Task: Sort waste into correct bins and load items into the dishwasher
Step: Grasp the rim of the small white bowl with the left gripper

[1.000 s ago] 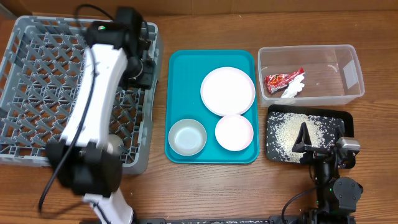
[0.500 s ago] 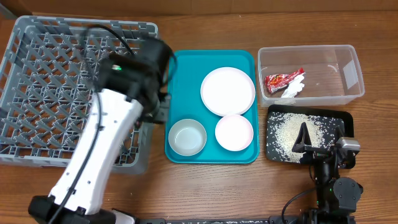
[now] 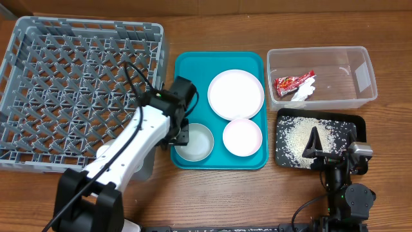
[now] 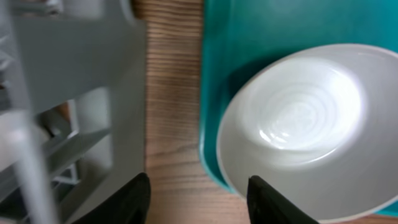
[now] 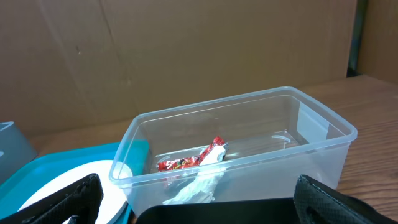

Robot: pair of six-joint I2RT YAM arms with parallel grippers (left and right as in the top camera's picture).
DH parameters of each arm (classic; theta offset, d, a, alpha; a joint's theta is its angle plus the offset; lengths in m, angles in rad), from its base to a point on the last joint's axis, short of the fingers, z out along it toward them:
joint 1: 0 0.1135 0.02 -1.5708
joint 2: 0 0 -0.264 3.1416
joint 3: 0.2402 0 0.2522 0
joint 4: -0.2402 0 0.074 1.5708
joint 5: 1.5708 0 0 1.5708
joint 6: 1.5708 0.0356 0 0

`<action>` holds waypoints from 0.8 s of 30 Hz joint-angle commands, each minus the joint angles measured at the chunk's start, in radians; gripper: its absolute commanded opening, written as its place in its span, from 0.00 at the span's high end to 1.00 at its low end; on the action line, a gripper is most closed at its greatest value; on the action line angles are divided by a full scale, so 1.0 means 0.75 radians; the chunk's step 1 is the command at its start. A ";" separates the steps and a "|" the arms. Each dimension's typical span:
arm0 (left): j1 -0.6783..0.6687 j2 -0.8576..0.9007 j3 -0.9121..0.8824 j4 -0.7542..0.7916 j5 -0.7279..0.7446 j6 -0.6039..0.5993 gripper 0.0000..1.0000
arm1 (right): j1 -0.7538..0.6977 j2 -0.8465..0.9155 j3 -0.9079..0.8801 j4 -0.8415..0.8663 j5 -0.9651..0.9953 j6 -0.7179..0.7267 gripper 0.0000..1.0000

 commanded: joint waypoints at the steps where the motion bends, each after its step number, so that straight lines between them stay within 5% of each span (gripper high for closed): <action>1: -0.034 0.063 -0.069 0.089 -0.009 -0.003 0.50 | -0.005 -0.016 -0.014 0.007 0.002 0.000 0.00; 9: -0.033 0.212 -0.102 0.219 -0.008 -0.067 0.65 | -0.005 -0.016 -0.014 0.007 0.001 0.000 0.00; 13: -0.033 0.247 -0.101 0.228 -0.008 -0.106 0.94 | -0.005 -0.016 -0.014 0.007 0.001 0.000 0.00; 20: -0.033 0.143 0.013 0.074 -0.061 -0.122 0.96 | -0.005 -0.016 -0.014 0.007 0.001 0.000 0.00; 24: -0.033 0.043 0.195 -0.141 -0.318 -0.122 0.96 | -0.005 -0.016 -0.014 0.007 0.001 0.000 0.00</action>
